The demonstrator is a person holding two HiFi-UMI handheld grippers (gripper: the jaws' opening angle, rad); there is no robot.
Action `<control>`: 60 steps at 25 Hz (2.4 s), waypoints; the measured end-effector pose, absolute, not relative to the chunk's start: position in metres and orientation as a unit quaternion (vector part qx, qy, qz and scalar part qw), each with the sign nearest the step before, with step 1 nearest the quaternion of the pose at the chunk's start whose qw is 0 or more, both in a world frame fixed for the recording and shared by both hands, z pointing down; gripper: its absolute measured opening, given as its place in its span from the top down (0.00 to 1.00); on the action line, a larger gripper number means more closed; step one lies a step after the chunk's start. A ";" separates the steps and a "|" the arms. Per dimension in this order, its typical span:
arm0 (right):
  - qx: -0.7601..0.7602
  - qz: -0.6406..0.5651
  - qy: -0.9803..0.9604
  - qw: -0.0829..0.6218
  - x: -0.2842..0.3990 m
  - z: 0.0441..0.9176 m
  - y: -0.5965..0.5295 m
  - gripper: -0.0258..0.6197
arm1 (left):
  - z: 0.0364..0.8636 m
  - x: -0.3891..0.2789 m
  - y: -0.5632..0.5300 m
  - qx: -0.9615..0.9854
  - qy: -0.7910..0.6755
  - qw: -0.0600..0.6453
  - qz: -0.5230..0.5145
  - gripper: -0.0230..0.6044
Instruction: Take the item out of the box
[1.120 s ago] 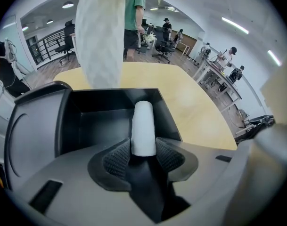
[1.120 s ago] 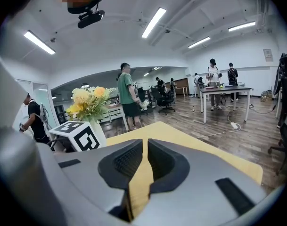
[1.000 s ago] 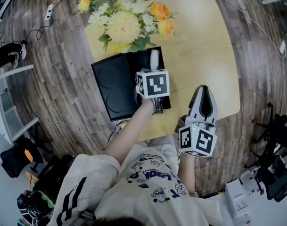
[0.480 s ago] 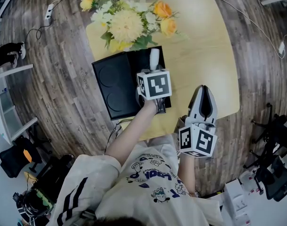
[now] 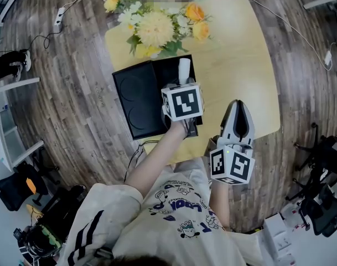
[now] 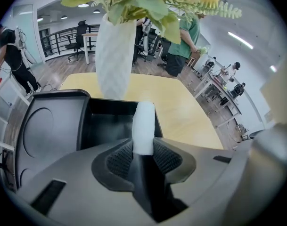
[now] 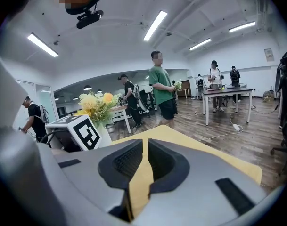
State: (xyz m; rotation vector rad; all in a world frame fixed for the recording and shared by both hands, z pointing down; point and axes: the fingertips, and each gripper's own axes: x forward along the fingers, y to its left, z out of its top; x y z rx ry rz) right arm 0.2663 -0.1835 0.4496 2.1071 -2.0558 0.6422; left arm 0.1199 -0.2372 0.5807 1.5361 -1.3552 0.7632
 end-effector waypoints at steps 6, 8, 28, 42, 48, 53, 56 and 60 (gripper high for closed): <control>0.702 0.199 -0.681 0.059 0.261 0.436 -0.180 0.89 | 0.565 0.119 -0.231 0.638 -0.545 0.457 0.296 0.75; 0.704 0.195 -0.680 0.058 0.259 0.432 -0.178 0.89 | 0.558 0.120 -0.227 0.645 -0.542 0.456 0.287 0.75; 0.727 0.138 -0.672 0.036 0.211 0.371 -0.156 0.89 | 0.434 0.101 -0.197 0.780 -0.495 0.318 0.214 0.75; 0.736 0.087 -0.670 0.030 0.189 0.333 -0.152 0.89 | 0.358 0.086 -0.188 0.850 -0.485 0.153 0.138 0.75; 0.737 0.068 -0.672 0.023 0.184 0.318 -0.150 0.89 | 0.332 0.080 -0.185 0.861 -0.484 0.118 0.100 0.75; 0.736 0.055 -0.674 0.015 0.181 0.309 -0.151 0.89 | 0.324 0.077 -0.186 0.863 -0.486 0.103 0.087 0.75; 0.737 0.051 -0.674 0.011 0.179 0.305 -0.151 0.89 | 0.321 0.075 -0.187 0.863 -0.489 0.098 0.083 0.75; 0.737 0.048 -0.675 0.010 0.178 0.301 -0.150 0.89 | 0.315 0.072 -0.189 0.862 -0.492 0.094 0.078 0.75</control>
